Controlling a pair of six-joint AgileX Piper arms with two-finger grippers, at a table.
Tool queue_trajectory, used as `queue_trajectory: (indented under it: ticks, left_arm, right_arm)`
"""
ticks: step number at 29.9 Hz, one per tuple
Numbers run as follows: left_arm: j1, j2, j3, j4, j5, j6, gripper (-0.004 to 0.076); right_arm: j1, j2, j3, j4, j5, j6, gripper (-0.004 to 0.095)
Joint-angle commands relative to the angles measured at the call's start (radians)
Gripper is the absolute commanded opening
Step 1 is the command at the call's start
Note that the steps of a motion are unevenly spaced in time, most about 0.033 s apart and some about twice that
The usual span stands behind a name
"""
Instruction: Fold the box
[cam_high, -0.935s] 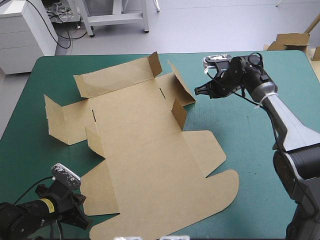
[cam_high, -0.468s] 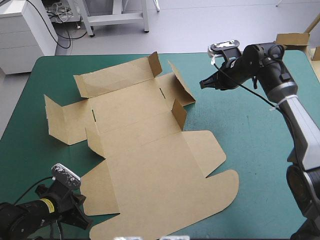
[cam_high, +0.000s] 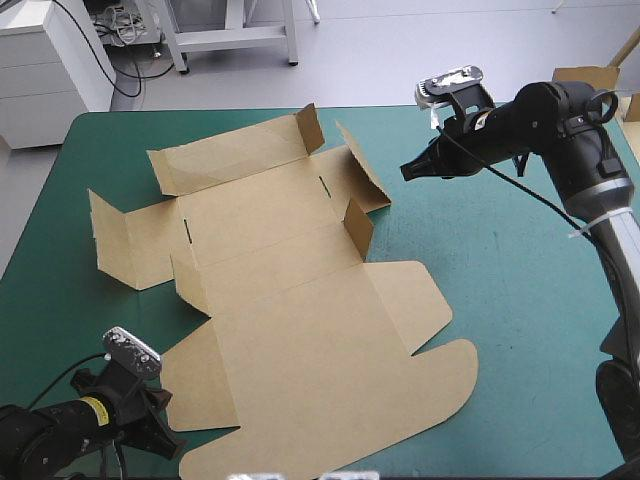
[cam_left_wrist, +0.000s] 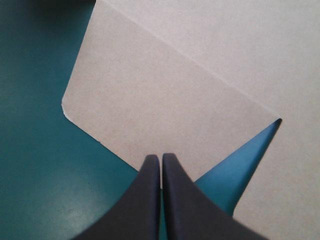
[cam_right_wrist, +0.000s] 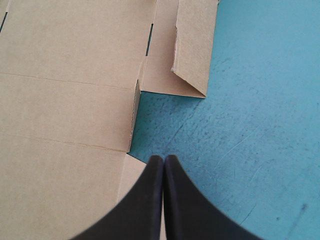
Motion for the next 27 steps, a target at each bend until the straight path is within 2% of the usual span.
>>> queue_trajectory:
  ticks: [1, 13, 17, 19, 27]
  left_arm:
    - [-0.005, 0.003, -0.024, -0.013, -0.039, -0.003, -0.0008]
    - [-0.005, 0.003, -0.024, -0.013, -0.041, -0.003, -0.0008]
    - [-0.005, 0.003, -0.024, -0.013, -0.041, -0.003, -0.0008]
    - [-0.005, 0.003, -0.024, -0.013, -0.041, -0.003, -0.0008]
    - [-0.005, 0.003, -0.024, -0.013, -0.041, -0.003, -0.0008]
  right_arm:
    - [0.000, -0.044, -0.025, 0.009, -0.038, -0.014, -0.0020]
    - [0.000, -0.044, -0.025, 0.006, -0.038, -0.012, -0.0019]
    - [0.000, -0.044, -0.025, -0.024, -0.038, 0.077, 0.0026]
    - [0.000, -0.044, -0.025, -0.048, -0.038, 0.078, 0.0104]
    - [0.000, -0.044, -0.023, -0.036, -0.038, 0.066, 0.0550]
